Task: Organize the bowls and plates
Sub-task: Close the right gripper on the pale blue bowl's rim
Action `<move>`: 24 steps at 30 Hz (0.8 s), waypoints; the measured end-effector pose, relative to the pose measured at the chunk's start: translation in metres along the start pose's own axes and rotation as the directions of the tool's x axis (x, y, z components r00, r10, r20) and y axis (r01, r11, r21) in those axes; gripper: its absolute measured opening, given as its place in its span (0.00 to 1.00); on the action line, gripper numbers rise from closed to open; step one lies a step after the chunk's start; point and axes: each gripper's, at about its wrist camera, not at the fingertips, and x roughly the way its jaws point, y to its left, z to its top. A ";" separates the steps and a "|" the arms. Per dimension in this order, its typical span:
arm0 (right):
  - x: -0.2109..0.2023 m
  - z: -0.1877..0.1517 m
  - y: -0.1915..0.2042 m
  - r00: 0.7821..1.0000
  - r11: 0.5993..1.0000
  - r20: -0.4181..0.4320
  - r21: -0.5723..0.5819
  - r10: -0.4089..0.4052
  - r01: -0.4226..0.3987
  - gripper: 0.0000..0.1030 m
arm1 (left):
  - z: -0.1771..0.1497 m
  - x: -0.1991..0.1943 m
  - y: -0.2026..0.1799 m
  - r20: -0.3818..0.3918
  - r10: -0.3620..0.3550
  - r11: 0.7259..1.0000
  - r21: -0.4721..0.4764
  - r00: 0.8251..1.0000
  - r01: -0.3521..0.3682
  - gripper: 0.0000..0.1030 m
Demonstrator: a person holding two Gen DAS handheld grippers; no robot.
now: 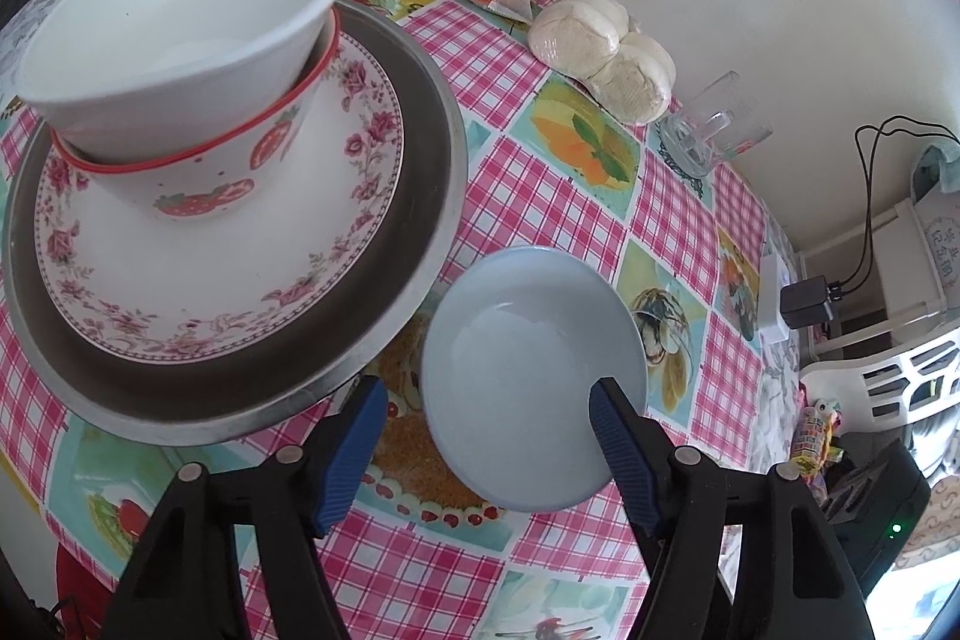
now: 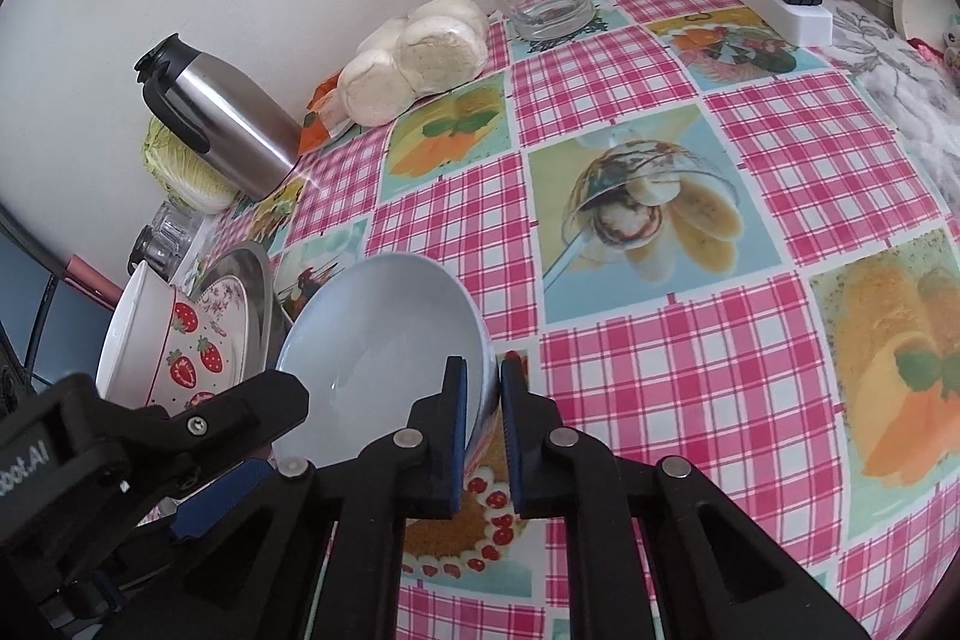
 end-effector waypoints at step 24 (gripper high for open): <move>0.010 -0.002 -0.010 1.000 1.000 -0.029 0.026 0.004 -0.003 0.09 | -0.008 0.039 0.003 -0.036 0.023 0.998 0.062 0.999 -0.021 0.25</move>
